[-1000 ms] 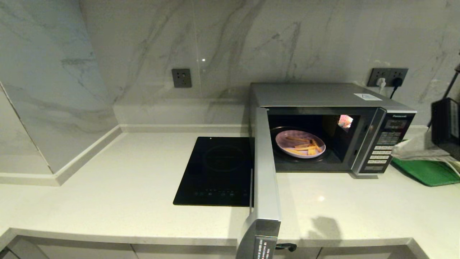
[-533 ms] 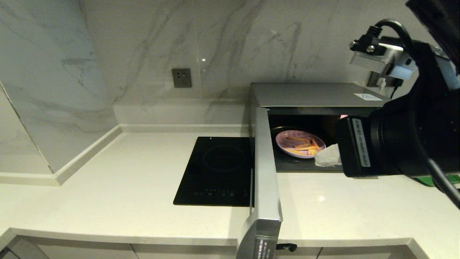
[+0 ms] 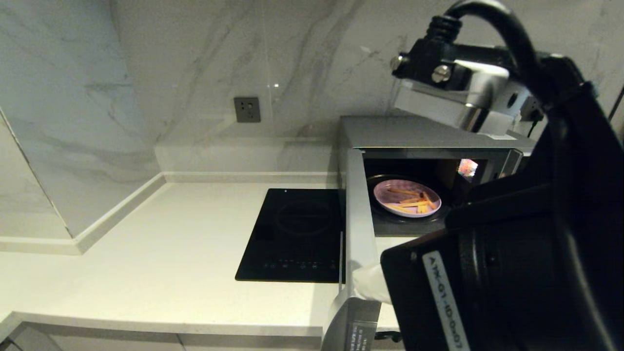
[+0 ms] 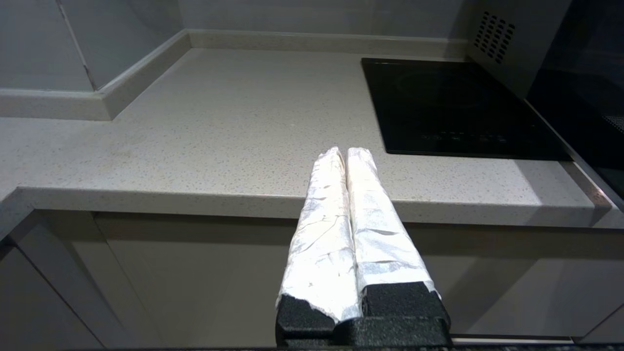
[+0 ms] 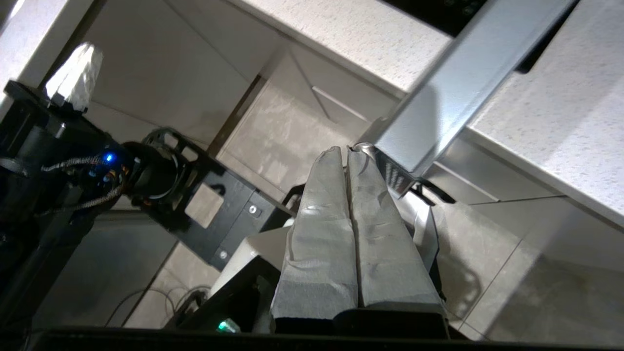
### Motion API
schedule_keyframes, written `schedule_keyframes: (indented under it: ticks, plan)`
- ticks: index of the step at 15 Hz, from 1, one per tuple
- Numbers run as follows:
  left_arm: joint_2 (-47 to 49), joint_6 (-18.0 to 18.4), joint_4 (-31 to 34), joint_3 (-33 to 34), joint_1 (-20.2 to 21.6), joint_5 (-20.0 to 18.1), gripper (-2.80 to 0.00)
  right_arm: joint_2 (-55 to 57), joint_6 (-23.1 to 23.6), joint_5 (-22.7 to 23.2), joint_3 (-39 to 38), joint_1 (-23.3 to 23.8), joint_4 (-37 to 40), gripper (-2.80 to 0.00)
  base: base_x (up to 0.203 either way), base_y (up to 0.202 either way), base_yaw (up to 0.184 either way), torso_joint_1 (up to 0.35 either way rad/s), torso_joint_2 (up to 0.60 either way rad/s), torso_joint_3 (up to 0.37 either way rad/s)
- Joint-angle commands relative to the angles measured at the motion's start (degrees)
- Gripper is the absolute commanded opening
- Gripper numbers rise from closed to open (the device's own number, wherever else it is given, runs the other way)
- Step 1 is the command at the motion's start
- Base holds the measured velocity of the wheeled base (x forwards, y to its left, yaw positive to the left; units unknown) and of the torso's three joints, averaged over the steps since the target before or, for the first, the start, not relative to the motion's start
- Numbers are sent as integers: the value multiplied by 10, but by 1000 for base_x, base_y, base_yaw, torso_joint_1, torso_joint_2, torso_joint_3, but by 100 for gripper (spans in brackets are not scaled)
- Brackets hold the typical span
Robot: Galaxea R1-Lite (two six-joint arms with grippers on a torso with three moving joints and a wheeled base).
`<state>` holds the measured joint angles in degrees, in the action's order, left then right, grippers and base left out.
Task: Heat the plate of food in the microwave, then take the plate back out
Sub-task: Close the microwave oven
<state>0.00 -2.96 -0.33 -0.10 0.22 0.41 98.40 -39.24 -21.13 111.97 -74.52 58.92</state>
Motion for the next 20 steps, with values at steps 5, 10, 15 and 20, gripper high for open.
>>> schedule_keyframes:
  ticks: [5,10,15,20]
  plan:
    - [0,0,0,0,0,0,-280,50,2,5,-13,-28,-39,-280,0,0,0,0,0,0]
    - [0,0,0,0,0,0,-280,62,2,29,-18,48,-73,-280,0,0,0,0,0,0]
    - [0,0,0,0,0,0,-280,29,10,74,-22,131,-76,-280,0,0,0,0,0,0]
    - [-1,0,0,0,0,0,-280,20,43,126,-18,232,-100,-280,0,0,0,0,0,0]
